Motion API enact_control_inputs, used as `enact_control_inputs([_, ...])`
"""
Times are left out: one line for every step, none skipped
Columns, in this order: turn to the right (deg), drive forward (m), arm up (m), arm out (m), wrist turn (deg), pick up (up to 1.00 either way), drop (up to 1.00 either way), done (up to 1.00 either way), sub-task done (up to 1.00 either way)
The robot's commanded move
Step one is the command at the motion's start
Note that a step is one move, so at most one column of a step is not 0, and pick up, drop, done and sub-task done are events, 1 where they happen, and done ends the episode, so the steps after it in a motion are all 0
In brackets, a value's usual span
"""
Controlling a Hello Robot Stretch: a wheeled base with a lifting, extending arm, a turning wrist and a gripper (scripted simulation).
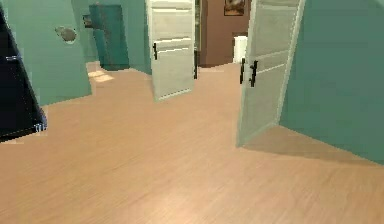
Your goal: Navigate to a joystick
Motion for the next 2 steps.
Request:
enact_control_inputs([0.0, 1.00, 0.00, 0.00, 0.0, 0.00, 0.00, 0.00, 0.00])
enact_control_inputs([0.0, 1.00, 0.00, 0.00, 0.0, 0.00, 0.00, 0.00, 0.00])
